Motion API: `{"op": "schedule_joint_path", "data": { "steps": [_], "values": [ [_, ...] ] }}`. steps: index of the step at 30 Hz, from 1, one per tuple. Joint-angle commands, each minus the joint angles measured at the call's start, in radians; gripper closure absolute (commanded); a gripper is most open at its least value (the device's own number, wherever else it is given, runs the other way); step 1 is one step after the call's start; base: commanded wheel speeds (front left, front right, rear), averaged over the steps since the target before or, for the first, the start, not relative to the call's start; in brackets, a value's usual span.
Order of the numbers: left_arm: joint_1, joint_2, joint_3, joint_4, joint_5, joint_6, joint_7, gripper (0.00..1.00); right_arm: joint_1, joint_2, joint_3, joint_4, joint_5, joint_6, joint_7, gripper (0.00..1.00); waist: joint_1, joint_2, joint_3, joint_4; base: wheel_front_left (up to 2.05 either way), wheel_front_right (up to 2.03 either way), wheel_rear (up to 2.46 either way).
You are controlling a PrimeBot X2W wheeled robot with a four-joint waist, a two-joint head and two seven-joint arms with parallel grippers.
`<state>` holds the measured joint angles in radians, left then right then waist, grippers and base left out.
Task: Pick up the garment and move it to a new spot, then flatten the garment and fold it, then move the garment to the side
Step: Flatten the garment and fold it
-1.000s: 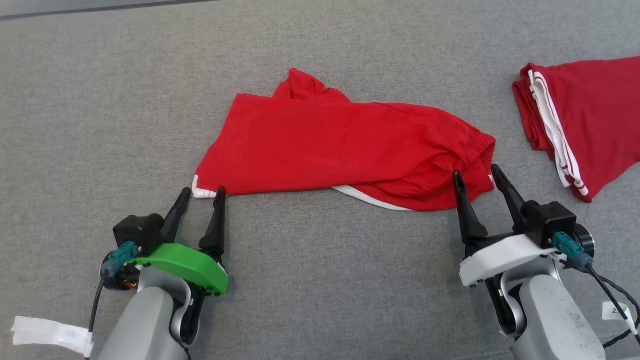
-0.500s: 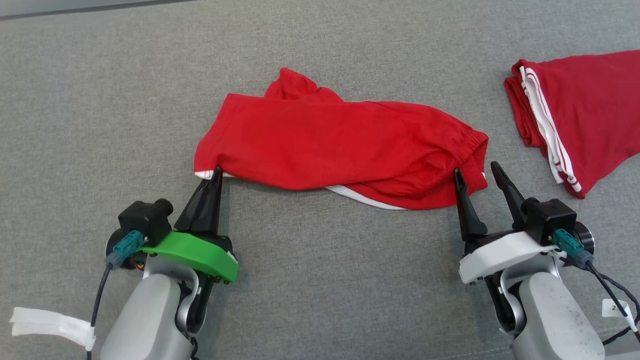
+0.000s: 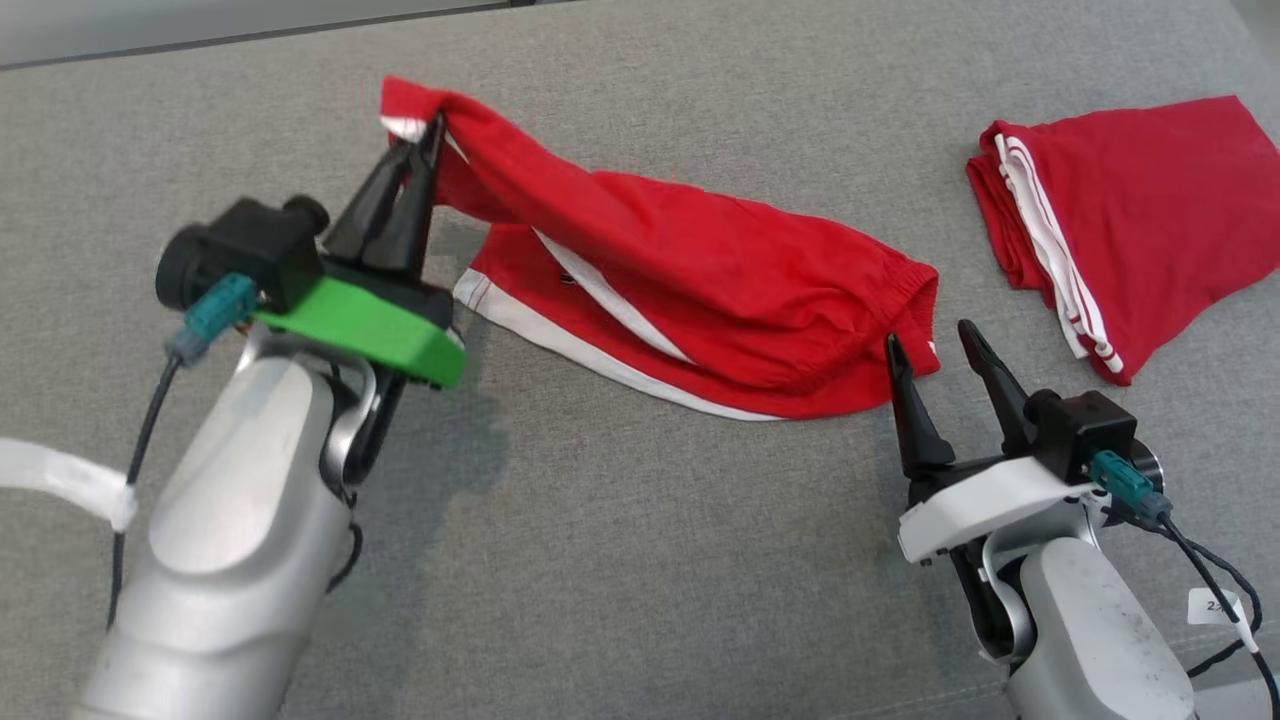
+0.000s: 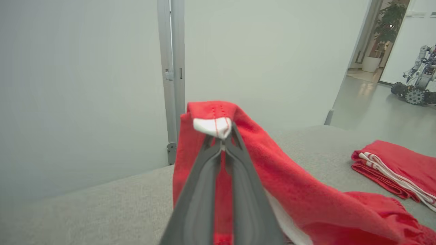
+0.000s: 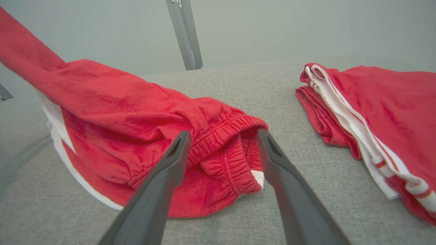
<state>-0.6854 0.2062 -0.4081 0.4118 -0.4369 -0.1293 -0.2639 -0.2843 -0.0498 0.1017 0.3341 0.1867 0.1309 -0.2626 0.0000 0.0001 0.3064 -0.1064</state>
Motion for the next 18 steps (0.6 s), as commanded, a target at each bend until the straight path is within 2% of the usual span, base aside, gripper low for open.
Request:
{"op": "schedule_joint_path", "data": {
  "steps": [1, 7, 8, 9, 10, 15, 18],
  "values": [
    [-0.032, 0.006, 0.001, 0.006, 0.001, -0.002, 0.0, 1.0, -0.015, -0.002, 0.003, -0.003, 0.008, -0.001, -0.003, 0.0, 0.0, -0.0001, 0.033, -0.036, 0.0, 0.0, 0.0],
    [-0.249, 0.025, -0.023, 0.211, 0.036, -0.002, 0.0, 1.0, -0.043, -0.003, 0.037, -0.008, 0.036, -0.001, -0.003, 0.0, 0.0, -0.0001, 0.097, -0.124, 0.0, 0.0, 0.0],
    [-0.27, 0.021, -0.019, 0.248, 0.031, -0.002, 0.0, 0.7, -0.047, -0.003, 0.038, -0.01, 0.04, -0.001, -0.003, 0.0, 0.0, -0.0001, 0.104, -0.136, 0.0, 0.0, 0.0],
    [-0.293, 0.023, -0.022, 0.276, 0.041, -0.002, 0.0, 0.11, -0.049, -0.002, 0.043, -0.01, 0.046, -0.001, -0.003, 0.0, 0.0, -0.0001, 0.11, -0.149, 0.0, 0.0, 0.0],
    [-0.317, 0.023, -0.025, 0.296, 0.047, -0.002, 0.0, 0.0, -0.049, -0.002, 0.046, -0.011, 0.049, -0.001, -0.003, 0.0, 0.0, -0.0001, 0.115, -0.159, 0.0, 0.0, 0.0],
    [-0.363, -0.005, 0.039, 0.42, 0.037, 0.021, 0.0, 0.0, -0.051, -0.001, 0.033, -0.011, 0.058, -0.001, -0.003, 0.0, 0.0, -0.0001, 0.138, -0.164, 0.0, 0.0, 0.0],
    [-0.336, -0.028, 0.058, 0.435, 0.052, 0.02, 0.0, 0.0, -0.05, -0.003, 0.019, -0.011, 0.056, -0.001, -0.003, 0.0, 0.0, -0.0001, 0.136, -0.143, 0.0, 0.0, 0.0]
  ]
}}
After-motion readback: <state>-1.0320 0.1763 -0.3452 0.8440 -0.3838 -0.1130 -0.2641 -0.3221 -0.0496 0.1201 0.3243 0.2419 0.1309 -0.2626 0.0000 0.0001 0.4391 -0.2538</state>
